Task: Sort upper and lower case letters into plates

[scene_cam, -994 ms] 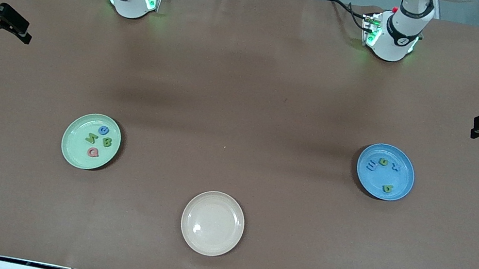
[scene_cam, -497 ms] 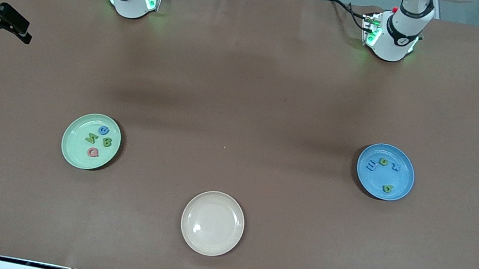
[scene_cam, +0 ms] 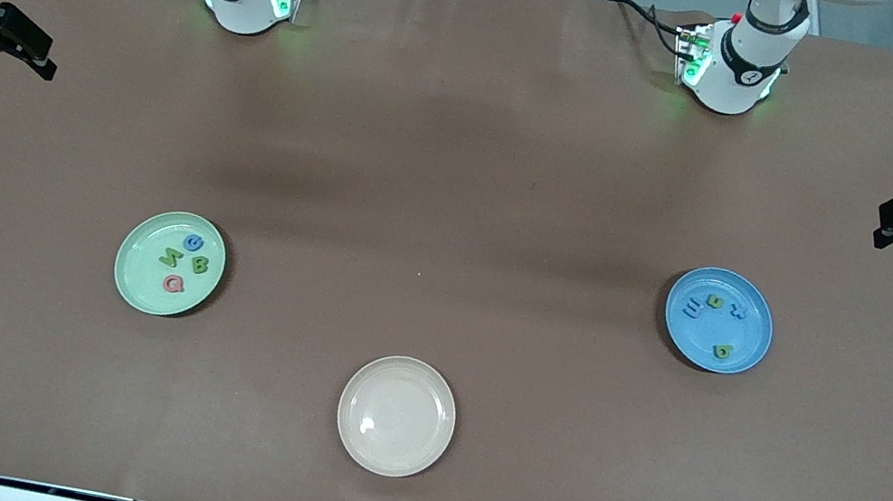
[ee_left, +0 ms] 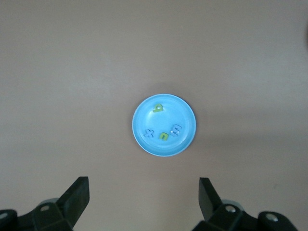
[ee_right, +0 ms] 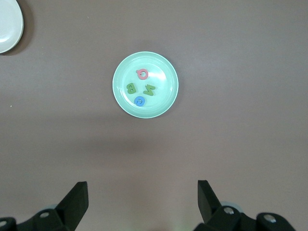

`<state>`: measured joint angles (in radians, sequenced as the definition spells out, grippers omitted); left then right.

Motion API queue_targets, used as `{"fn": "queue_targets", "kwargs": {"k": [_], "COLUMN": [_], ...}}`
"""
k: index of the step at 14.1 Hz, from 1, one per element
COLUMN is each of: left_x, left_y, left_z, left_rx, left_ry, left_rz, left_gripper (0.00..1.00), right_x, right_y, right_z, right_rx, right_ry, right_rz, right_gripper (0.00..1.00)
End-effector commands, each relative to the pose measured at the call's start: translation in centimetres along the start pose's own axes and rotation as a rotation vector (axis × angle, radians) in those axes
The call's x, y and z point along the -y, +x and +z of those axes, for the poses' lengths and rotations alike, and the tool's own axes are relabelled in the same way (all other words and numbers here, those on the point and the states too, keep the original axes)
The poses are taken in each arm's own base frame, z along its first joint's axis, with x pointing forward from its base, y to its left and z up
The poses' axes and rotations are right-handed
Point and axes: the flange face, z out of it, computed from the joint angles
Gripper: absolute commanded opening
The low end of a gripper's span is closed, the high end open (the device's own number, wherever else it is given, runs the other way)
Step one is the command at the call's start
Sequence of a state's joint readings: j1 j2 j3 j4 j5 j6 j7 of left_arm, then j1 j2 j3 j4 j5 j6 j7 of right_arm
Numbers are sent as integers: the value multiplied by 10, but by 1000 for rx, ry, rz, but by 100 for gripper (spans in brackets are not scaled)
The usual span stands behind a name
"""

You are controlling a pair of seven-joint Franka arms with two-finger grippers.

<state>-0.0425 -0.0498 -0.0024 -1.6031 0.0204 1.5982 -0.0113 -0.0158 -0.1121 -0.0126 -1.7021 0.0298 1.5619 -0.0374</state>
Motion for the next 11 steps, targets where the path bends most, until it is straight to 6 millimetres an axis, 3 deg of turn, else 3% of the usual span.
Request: {"fn": "queue_targets", "kwargs": {"k": [1,11], "left_x": [12,19], "left_y": [-8,-8], "left_z": [-22,-18], "left_rx": [-7,5], "left_ry": [-60,-53], "left_rz": [-29,-33], "left_gripper": [100,100], "right_x": [-3,-3], "right_y": [-10,-9], "right_z": [-2,-1], "right_rx": [-2,0], "right_ry": [-6,-6], "right_rz": [-11,-11], "right_gripper": [100,100]}}
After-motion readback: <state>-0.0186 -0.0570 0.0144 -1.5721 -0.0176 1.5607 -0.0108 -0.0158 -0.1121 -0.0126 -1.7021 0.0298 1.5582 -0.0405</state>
